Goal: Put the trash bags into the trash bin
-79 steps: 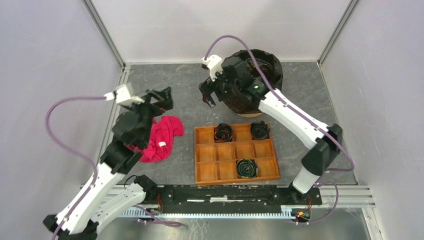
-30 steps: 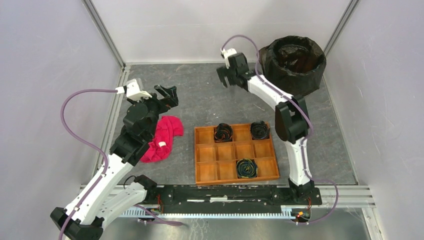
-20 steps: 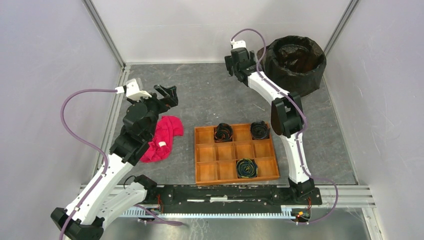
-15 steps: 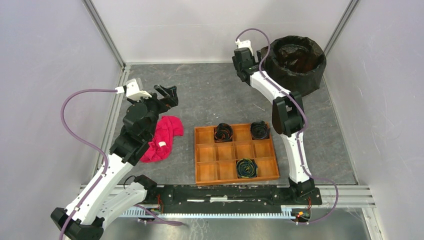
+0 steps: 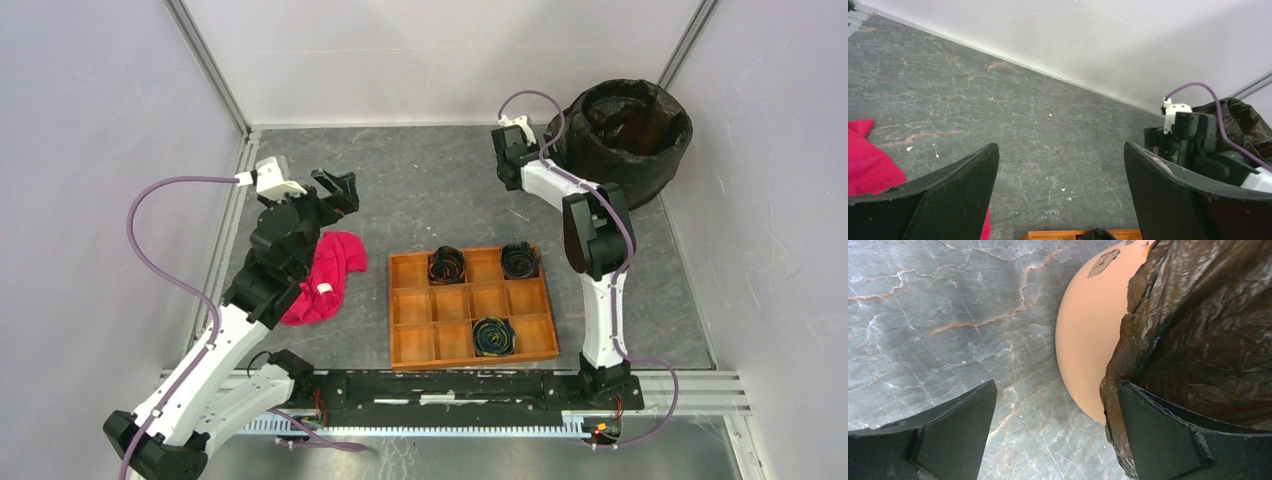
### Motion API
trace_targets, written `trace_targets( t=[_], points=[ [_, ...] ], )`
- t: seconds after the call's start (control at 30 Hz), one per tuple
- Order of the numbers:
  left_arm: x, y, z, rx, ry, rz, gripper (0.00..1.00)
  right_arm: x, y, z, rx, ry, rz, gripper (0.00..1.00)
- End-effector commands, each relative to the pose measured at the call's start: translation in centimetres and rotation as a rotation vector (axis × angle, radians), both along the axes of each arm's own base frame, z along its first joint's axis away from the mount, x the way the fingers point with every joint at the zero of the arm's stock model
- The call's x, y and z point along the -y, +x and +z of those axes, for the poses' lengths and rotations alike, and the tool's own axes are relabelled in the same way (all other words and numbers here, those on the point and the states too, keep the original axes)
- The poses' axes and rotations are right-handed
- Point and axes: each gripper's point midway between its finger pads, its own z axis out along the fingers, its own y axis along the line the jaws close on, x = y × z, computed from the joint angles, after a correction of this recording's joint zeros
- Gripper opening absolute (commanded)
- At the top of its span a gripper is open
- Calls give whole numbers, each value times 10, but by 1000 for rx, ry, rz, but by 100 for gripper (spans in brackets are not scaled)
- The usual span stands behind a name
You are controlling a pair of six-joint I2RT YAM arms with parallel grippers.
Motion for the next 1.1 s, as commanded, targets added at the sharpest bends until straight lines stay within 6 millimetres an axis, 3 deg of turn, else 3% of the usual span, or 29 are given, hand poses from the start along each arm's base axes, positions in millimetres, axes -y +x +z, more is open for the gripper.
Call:
trace_targets(
  t=[0.0, 0.07, 0.13, 0.23, 0.33, 0.43, 0.57, 0.83, 0.97, 1.07],
  points=[
    [1, 5, 8, 15, -31, 10, 100, 0, -5, 77, 133, 49, -6, 98],
    [1, 7, 5, 1, -18, 13, 100, -11, -10, 89, 119, 113, 59, 98],
    [3, 10, 3, -10, -11, 8, 100, -44, -20, 102, 106, 244, 212, 98],
    [7, 14, 0, -24, -4, 1, 100, -98, -60, 122, 87, 411, 449, 98],
    [8, 19, 11, -26, 9, 5, 100, -116, -109, 157, 109, 516, 539, 98],
    [10, 16, 42, 0, 5, -11, 100, -121, -156, 205, 216, 609, 657, 98],
    [11, 2, 95, 85, -36, -60, 100, -103, -207, 265, 372, 651, 735, 98],
    [12, -29, 174, 216, -7, -162, 100, -33, -295, 406, 786, 573, 758, 98],
    [4, -46, 196, 245, 26, -175, 100, -12, -324, 447, 901, 562, 744, 98],
    [-3, -58, 209, 285, 20, -171, 100, -2, -338, 460, 970, 557, 742, 98]
  ],
)
